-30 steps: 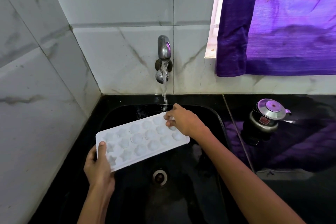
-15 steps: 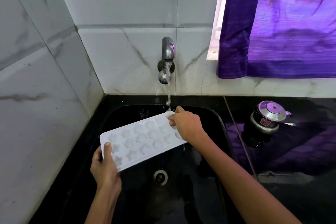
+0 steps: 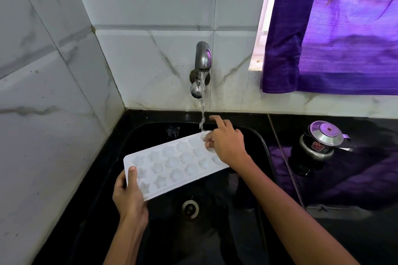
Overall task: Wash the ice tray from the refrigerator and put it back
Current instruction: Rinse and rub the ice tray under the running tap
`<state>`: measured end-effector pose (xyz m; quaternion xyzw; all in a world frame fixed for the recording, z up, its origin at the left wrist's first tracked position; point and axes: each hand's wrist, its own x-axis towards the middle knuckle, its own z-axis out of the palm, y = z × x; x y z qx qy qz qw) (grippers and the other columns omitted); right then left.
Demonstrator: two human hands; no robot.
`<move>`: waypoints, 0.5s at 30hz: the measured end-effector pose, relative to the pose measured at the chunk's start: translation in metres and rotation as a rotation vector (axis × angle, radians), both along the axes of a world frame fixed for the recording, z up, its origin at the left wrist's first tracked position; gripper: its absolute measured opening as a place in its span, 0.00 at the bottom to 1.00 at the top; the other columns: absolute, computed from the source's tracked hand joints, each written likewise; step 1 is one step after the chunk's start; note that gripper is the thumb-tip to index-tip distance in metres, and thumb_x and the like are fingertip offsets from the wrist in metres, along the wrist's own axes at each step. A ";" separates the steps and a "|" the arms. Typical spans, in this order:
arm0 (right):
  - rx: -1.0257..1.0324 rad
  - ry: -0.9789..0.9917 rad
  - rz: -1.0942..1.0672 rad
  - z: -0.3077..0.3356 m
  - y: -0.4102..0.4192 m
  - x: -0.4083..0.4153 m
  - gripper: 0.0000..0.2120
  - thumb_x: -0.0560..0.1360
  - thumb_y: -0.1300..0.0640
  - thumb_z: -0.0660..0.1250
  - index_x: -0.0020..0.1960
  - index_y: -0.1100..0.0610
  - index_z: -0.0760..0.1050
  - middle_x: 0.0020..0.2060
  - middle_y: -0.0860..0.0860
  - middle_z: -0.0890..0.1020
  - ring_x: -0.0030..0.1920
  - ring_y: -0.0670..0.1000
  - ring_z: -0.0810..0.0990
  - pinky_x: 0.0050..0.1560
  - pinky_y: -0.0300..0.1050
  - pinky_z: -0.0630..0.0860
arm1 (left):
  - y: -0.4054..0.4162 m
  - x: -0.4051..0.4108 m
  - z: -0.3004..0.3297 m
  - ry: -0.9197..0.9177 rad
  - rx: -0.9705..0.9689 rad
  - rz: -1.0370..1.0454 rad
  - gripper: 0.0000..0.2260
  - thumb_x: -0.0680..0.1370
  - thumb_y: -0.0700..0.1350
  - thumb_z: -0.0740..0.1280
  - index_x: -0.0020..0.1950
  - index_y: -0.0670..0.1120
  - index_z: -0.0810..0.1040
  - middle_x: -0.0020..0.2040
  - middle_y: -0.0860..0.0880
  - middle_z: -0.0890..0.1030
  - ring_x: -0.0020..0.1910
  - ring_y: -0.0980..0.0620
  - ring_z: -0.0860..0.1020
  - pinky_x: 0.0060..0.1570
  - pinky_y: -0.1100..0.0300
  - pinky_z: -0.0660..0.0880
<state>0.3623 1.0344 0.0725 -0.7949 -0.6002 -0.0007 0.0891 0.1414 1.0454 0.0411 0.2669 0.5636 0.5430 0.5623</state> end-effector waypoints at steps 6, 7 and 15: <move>0.260 0.434 -0.060 0.000 -0.003 0.005 0.07 0.71 0.47 0.71 0.43 0.50 0.82 0.63 0.41 0.70 0.56 0.46 0.74 0.45 0.44 0.69 | 0.011 0.001 0.000 -0.008 0.011 0.037 0.12 0.79 0.47 0.64 0.61 0.45 0.74 0.47 0.50 0.79 0.41 0.53 0.79 0.36 0.58 0.76; 0.208 0.468 -0.017 -0.001 -0.005 0.006 0.09 0.73 0.46 0.69 0.45 0.51 0.81 0.65 0.42 0.68 0.55 0.48 0.76 0.48 0.46 0.71 | 0.014 0.001 0.000 -0.012 0.014 0.033 0.13 0.79 0.47 0.64 0.62 0.45 0.74 0.47 0.50 0.79 0.41 0.53 0.78 0.37 0.58 0.75; -0.102 0.461 0.097 0.001 -0.013 0.008 0.16 0.79 0.49 0.61 0.62 0.55 0.76 0.72 0.49 0.58 0.60 0.57 0.74 0.56 0.48 0.73 | 0.031 -0.001 0.010 -0.009 0.039 -0.010 0.13 0.78 0.47 0.65 0.62 0.44 0.74 0.50 0.47 0.79 0.40 0.54 0.78 0.34 0.59 0.74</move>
